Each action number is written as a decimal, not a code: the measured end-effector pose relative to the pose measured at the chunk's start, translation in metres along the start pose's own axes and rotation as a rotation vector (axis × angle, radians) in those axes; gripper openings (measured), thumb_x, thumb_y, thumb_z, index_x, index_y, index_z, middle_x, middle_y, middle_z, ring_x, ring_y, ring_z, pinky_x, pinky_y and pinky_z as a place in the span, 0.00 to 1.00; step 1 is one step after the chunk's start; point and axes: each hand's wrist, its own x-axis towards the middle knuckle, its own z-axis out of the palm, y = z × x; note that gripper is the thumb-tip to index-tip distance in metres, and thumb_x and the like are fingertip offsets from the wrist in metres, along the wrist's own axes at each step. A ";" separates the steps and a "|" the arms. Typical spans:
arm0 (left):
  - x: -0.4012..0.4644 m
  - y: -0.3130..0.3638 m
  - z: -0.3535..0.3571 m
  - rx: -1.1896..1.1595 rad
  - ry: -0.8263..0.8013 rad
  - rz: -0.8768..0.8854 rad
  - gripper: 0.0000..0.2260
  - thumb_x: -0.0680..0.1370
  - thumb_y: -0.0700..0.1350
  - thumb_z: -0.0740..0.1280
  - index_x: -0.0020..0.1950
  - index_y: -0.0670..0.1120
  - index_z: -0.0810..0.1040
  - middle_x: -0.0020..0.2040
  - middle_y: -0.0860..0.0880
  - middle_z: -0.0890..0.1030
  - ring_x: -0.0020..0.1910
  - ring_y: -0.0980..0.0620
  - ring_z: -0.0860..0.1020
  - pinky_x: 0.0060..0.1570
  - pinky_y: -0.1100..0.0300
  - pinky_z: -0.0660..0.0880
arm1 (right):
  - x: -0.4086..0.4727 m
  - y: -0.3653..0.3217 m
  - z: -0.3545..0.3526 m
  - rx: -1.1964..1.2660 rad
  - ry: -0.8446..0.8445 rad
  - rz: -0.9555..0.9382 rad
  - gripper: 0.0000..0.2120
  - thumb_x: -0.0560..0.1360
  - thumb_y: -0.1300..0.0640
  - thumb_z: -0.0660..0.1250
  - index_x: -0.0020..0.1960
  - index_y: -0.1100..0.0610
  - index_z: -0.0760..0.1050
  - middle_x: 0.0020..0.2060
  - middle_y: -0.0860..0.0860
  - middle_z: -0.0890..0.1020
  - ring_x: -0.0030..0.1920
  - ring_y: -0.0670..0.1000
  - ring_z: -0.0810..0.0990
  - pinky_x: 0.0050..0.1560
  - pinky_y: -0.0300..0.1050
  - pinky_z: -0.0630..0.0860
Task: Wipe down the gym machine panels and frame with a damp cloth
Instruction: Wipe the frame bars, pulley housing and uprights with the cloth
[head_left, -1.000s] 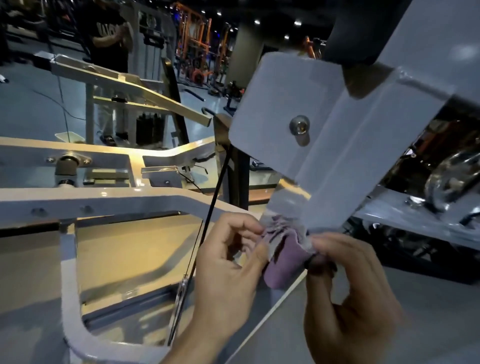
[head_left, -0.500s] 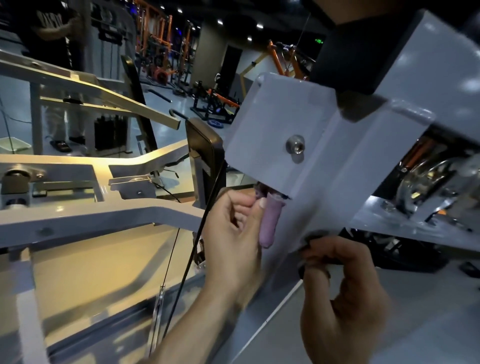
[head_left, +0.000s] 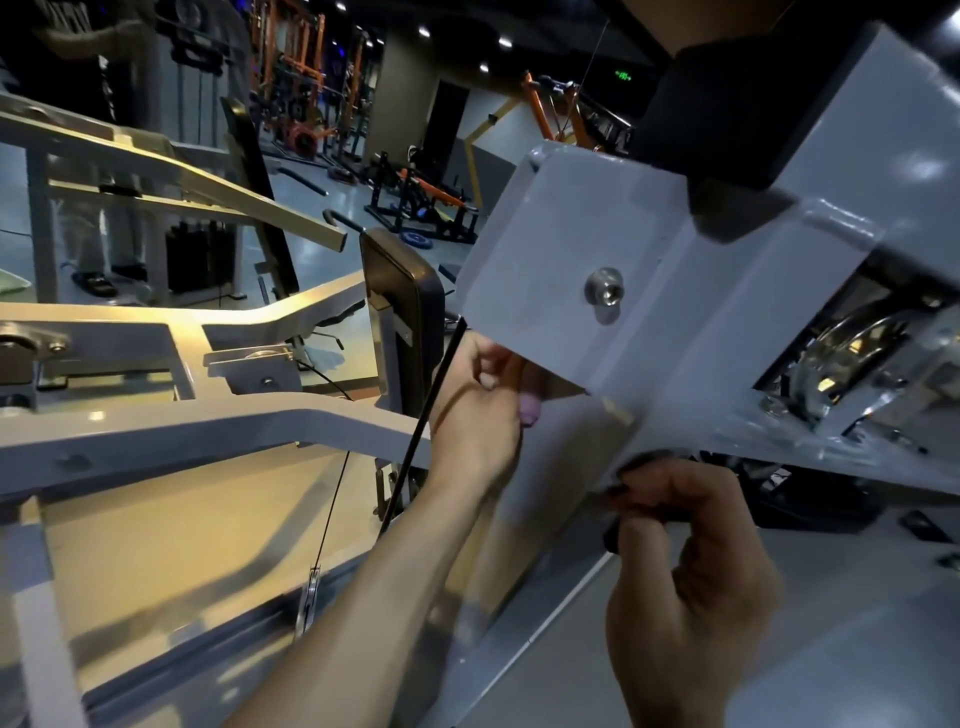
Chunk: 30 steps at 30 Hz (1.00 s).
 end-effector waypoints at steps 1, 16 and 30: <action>-0.002 -0.004 -0.001 -0.012 0.019 -0.007 0.13 0.75 0.24 0.61 0.41 0.42 0.75 0.27 0.54 0.77 0.29 0.61 0.75 0.34 0.69 0.70 | -0.001 0.000 0.000 -0.004 -0.002 0.000 0.11 0.68 0.64 0.60 0.42 0.51 0.76 0.37 0.53 0.80 0.36 0.55 0.78 0.35 0.48 0.74; -0.054 -0.027 -0.015 0.054 0.024 0.197 0.01 0.81 0.48 0.67 0.51 0.53 0.79 0.40 0.55 0.79 0.40 0.55 0.78 0.40 0.62 0.73 | 0.001 0.003 0.001 0.023 -0.004 0.010 0.08 0.68 0.60 0.59 0.42 0.52 0.76 0.37 0.50 0.79 0.37 0.50 0.78 0.40 0.37 0.72; -0.064 0.037 -0.005 0.282 0.068 0.576 0.01 0.82 0.48 0.71 0.53 0.54 0.82 0.45 0.56 0.83 0.44 0.54 0.82 0.41 0.59 0.78 | 0.003 0.002 -0.001 0.038 -0.009 0.010 0.07 0.66 0.59 0.60 0.40 0.53 0.76 0.35 0.50 0.77 0.35 0.47 0.76 0.36 0.33 0.70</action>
